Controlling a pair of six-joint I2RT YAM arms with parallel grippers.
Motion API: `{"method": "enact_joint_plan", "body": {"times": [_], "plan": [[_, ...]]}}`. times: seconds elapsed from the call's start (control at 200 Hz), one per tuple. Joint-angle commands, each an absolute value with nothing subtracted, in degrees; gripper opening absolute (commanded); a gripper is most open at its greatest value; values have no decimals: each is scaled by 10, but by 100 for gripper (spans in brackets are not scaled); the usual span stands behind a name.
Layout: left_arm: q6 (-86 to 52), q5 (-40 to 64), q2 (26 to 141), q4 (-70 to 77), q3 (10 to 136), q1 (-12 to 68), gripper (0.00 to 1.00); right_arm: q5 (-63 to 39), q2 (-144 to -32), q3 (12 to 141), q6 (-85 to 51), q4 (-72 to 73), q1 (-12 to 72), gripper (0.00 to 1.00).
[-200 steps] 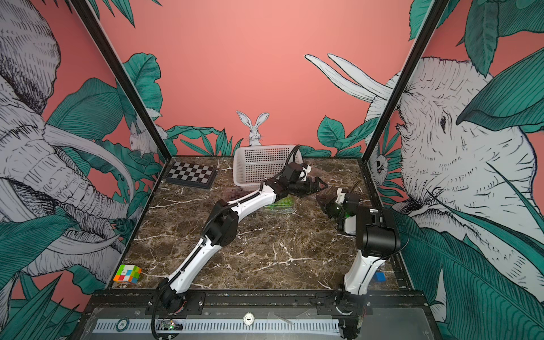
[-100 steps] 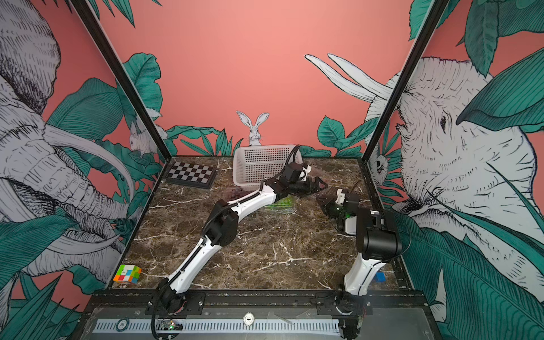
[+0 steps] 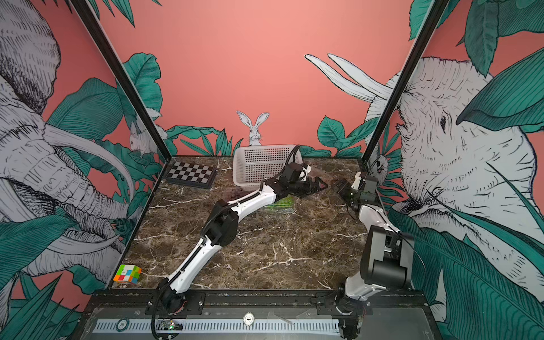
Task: Pack grapes into containers
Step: Close the packing box at the center of the board, then adjust the packing box at the center of the board.
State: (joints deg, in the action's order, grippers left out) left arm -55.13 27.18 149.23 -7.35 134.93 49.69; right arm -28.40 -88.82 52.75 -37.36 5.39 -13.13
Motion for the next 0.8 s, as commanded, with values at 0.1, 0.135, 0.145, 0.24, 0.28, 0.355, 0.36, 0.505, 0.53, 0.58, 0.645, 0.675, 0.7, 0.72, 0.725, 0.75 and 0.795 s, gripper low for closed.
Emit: {"method": "enact_joint_plan", "body": {"times": [0.1,0.135,0.145,0.24,0.28,0.355,0.36,0.505,0.53,0.58,0.645,0.675,0.7,0.72,0.725,0.75,0.795], "plan": [[-555,274,1451,-103,1341,499,99,-232,-953,606,-298,10,-131,99],[-554,275,1451,-104,1340,499,99,-228,-961,622,-292,9,-131,99],[-554,274,1451,-104,1340,499,99,-225,-963,627,-290,8,-131,99],[-557,276,1453,-103,1339,498,99,-224,-995,684,-265,-13,-128,99],[-557,276,1452,-104,1339,498,99,-237,-1017,713,-256,-21,-127,99],[-558,276,1451,-104,1339,498,99,-269,-1062,764,-245,-23,-119,99],[-558,276,1451,-104,1339,498,99,-271,-1066,769,-243,-24,-119,99],[-559,277,1447,-105,1334,497,99,-317,-1128,823,-221,-2,-101,99],[-558,277,1446,-105,1333,497,99,-318,-1137,832,-217,-2,-99,99],[-557,276,1444,-107,1332,495,99,-333,-1152,853,-207,-2,-95,99],[-556,278,1443,-110,1332,493,99,-343,-1174,888,-195,-13,-88,99],[-556,278,1443,-111,1331,493,100,-347,-1187,907,-184,-23,-84,99],[-556,277,1442,-111,1330,492,99,-348,-1196,927,-175,-36,-79,99],[-556,277,1442,-111,1330,491,99,-349,-1209,943,-166,-50,-76,99],[-556,277,1442,-111,1330,491,99,-350,-1211,948,-165,-54,-75,99],[-555,277,1441,-112,1329,490,100,-350,-1226,969,-155,-73,-71,99],[-555,277,1441,-112,1326,490,99,-354,-1250,1006,-136,-103,-66,99]]}}
